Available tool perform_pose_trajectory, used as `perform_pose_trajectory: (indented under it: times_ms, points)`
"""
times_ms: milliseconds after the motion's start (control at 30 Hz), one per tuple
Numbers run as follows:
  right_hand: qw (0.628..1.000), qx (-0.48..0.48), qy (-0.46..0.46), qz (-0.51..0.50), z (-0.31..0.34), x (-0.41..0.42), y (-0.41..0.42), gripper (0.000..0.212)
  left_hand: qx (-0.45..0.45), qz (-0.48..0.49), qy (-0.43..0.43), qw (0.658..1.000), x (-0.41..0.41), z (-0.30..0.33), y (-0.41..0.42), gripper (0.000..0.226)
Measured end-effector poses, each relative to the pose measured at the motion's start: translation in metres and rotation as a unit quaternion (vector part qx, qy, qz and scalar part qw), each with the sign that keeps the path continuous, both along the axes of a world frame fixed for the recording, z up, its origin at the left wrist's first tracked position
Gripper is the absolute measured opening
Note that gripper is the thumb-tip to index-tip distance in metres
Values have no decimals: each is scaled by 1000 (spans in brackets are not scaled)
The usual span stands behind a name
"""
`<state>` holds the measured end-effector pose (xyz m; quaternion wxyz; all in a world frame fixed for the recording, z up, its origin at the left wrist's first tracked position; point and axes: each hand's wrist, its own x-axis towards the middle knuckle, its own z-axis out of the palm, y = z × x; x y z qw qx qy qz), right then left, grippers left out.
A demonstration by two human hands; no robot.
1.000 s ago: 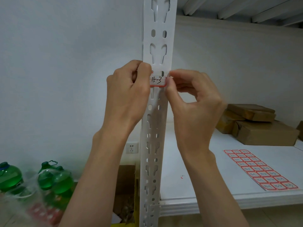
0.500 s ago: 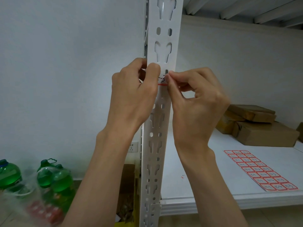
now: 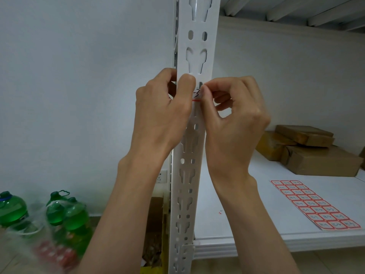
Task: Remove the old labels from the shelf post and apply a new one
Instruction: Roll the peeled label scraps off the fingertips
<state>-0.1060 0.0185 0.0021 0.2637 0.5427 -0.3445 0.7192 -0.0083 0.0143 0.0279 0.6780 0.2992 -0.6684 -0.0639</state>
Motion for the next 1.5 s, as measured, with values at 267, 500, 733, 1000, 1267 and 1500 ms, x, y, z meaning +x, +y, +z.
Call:
perform_pose_trajectory:
  times_ms: [267, 500, 733, 1000, 1267, 1500]
  points:
    - [999, 36, -9, 6, -4, 8, -9, 10, -3, 8, 4, 1000, -1, 0, -2, 45]
    - [996, 74, 3, 43, 0, 3, -8, 11, 3, 1, 6, 1000, 0, 0, -3, 45]
    - [991, 88, -11, 105, 1, 3, -6, 16, 6, -7, 5, 1000, 1, 1, -2, 47]
    - [983, 115, -31, 142, 2, 3, -3, 15, 6, -19, -11, 1000, 3, 1, -1, 43]
    - [974, 148, -51, 166, 4, 2, -1, 17, 13, -21, -19, 1000, 3, 1, 0, 40]
    - [936, 128, -175, 279, 14, -10, 10, 14, 19, -8, -12, 1000, 2, 1, 1, 40]
